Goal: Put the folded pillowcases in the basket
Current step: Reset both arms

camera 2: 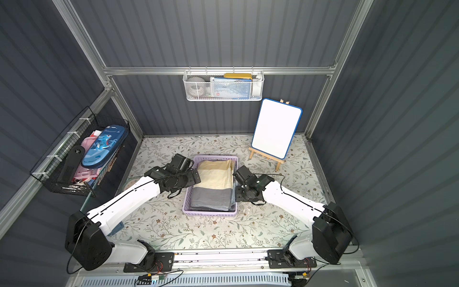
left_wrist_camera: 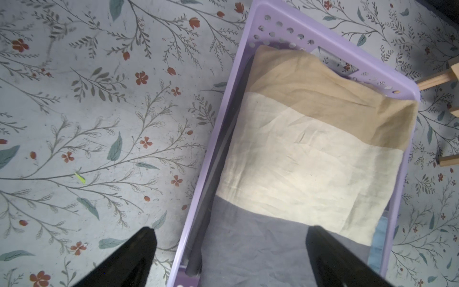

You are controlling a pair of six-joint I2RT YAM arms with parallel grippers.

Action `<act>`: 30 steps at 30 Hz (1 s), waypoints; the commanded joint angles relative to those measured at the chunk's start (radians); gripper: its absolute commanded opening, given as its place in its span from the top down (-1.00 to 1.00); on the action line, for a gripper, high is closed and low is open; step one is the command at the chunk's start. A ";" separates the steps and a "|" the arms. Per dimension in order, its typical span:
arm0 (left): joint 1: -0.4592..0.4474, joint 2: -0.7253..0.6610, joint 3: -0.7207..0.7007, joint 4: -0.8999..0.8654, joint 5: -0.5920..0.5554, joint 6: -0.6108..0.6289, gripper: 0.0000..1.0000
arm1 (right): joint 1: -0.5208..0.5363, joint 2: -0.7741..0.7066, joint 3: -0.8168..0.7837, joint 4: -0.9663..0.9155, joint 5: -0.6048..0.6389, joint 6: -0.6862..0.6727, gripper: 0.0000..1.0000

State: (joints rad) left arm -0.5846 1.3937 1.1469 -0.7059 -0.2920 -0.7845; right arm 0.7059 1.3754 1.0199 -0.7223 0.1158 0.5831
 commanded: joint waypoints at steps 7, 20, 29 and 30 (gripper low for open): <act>-0.003 0.000 0.254 -0.061 -0.325 0.095 -0.99 | -0.049 -0.288 0.101 -0.110 0.720 -0.141 -0.66; 0.043 -0.047 -0.210 0.729 -0.486 0.646 -0.99 | -0.106 -0.455 -0.222 0.533 0.890 -0.429 -0.98; 0.301 -0.074 -0.708 1.728 -0.214 0.845 -0.99 | -0.368 -0.682 -0.622 0.962 0.199 -0.518 -0.98; 0.326 -0.040 -0.726 1.794 -0.201 0.830 -0.99 | -0.375 -0.684 -0.647 0.980 0.207 -0.554 -0.98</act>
State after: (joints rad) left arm -0.2874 1.3075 0.4557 0.6991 -0.5507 -0.0364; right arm 0.3443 0.7052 0.4232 0.0753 0.4713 0.1036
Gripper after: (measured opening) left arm 0.995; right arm 0.990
